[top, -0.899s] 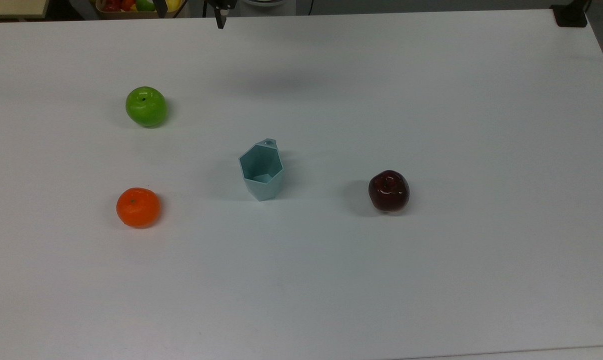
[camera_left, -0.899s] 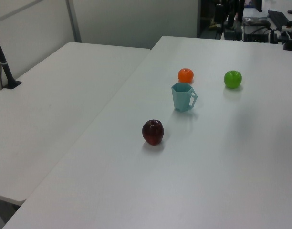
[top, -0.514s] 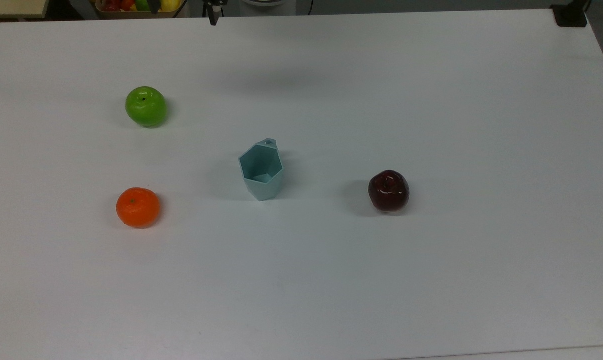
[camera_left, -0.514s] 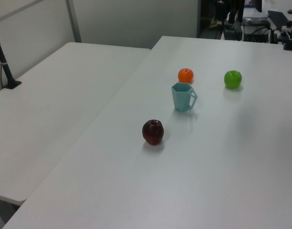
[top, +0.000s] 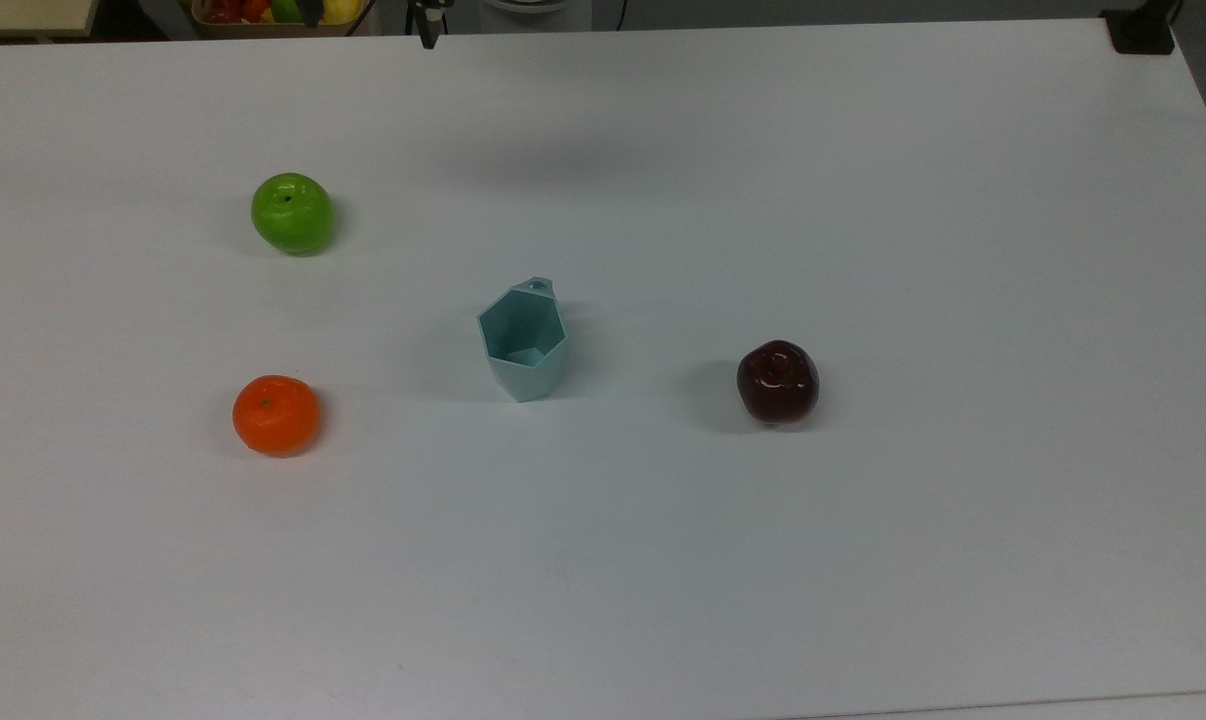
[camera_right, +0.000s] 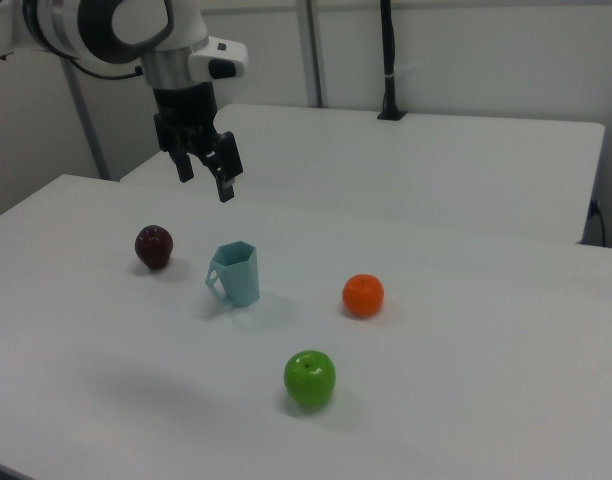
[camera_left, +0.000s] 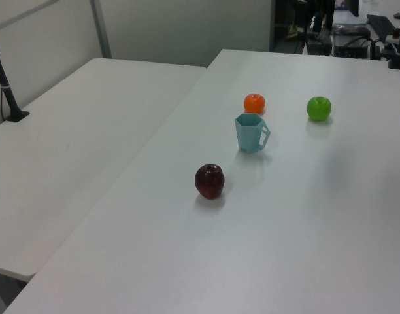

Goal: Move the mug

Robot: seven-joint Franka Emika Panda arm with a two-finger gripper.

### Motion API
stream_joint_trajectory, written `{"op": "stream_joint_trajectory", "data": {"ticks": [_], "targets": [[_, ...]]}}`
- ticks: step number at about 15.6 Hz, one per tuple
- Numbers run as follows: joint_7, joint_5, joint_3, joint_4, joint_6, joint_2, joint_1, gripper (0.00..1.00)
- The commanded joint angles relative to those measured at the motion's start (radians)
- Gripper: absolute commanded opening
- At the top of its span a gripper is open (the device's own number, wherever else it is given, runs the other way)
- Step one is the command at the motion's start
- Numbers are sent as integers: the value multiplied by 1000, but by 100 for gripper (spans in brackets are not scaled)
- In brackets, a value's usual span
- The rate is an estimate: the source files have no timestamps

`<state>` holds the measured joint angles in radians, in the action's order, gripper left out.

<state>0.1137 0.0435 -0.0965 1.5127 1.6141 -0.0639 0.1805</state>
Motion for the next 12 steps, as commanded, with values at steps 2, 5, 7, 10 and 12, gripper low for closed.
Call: {"op": "stream_joint_trajectory", "data": {"ticks": [2,5,7,10,12], "targets": [[-6,71,9,9,22,6,0,100],[-3,95,9,9,67,-19,-1,100],[-3,95,8,9,95,-30,-7,100],[10,93,-3,9,154,-71,-13,100],[105,98,-3,9,193,-102,-24,100]]}}
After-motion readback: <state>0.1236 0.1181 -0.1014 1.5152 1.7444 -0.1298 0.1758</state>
